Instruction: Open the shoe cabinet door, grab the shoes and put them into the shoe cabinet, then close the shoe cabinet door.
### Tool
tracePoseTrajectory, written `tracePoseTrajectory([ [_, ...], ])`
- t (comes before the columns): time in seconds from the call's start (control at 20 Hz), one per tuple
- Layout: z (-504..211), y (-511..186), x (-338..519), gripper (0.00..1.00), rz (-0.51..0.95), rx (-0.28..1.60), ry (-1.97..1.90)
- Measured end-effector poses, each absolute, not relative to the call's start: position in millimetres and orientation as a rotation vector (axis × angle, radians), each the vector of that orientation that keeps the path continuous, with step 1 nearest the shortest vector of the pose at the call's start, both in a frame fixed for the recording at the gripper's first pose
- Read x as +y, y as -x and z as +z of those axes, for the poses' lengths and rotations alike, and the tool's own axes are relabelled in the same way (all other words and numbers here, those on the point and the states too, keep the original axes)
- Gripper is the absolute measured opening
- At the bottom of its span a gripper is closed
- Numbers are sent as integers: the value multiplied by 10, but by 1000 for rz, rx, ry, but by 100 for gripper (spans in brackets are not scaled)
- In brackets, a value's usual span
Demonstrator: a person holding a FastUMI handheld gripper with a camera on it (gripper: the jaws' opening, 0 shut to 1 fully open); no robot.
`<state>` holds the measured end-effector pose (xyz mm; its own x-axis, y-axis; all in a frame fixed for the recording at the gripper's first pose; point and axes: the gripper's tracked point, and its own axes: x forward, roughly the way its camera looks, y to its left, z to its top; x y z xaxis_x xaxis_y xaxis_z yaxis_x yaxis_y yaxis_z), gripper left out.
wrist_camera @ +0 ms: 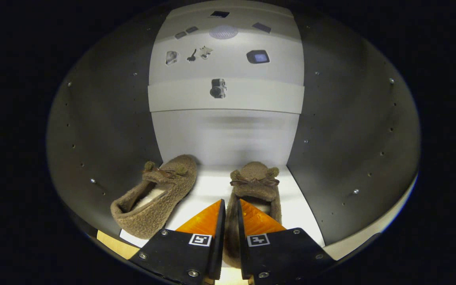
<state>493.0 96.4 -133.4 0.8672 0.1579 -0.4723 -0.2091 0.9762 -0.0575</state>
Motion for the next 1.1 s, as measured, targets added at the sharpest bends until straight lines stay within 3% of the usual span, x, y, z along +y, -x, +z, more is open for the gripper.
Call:
tracePoseTrajectory([
  [0.55, -543, -3552, 855, 19, 197, 348, 64],
  [1.1, -216, -2127, 356, 18, 115, 248, 62],
])
